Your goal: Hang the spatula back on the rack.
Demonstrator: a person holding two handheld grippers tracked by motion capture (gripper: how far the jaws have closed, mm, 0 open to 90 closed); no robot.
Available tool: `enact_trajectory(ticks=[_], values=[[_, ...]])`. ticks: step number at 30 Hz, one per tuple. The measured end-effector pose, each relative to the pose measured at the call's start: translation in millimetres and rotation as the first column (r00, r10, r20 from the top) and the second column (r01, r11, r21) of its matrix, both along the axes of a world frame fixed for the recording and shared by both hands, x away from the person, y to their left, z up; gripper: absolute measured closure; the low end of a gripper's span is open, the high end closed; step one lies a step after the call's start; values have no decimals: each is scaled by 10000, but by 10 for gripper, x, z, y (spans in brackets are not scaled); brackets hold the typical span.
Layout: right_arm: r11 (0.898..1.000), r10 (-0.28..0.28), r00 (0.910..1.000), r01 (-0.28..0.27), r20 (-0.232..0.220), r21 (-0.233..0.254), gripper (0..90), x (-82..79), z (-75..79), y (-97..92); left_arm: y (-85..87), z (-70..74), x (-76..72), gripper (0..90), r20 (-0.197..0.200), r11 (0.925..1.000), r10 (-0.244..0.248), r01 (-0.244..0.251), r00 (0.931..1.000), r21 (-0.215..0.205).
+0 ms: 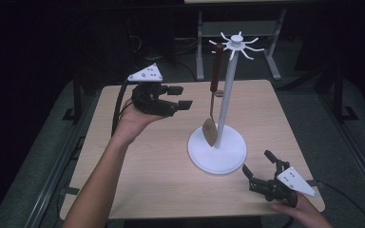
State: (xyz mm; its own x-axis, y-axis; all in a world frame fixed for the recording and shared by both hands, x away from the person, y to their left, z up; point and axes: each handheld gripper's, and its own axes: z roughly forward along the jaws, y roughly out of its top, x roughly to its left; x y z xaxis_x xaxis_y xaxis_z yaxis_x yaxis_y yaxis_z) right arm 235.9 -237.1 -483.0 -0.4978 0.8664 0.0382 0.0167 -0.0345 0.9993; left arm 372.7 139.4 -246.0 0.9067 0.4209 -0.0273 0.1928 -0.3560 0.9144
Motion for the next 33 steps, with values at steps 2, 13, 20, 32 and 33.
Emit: enact_trajectory(ticks=[2, 13, 20, 32, 33], values=[[10000, 0, 10000, 0, 0, 4, 55, 1, 0, -1, 40, -49, -12, 347, -108, 9998, 168, -167, 9998, 64], [10000, -2, 10000, 2, -13, 10, 55, 0, 0, 0, 257, -369, -87, 280, -389, 9949, 875, -853, 9954, 536], [10000, -2, 10000, 2, -14, 10, 55, 0, 0, 0, 385, -565, -148, 233, -538, 9905, 1198, -1156, 9913, 751], [10000, -2, 10000, 2, 5, -12, 55, 0, 0, 0, 557, -887, -268, 167, -720, 9826, 1640, -1565, 9838, 996], [10000, -7, 10000, 7, 6, -13, 55, 0, 0, 0, 571, -913, -274, 167, -697, 9819, 1655, -1578, 9837, 1045]])
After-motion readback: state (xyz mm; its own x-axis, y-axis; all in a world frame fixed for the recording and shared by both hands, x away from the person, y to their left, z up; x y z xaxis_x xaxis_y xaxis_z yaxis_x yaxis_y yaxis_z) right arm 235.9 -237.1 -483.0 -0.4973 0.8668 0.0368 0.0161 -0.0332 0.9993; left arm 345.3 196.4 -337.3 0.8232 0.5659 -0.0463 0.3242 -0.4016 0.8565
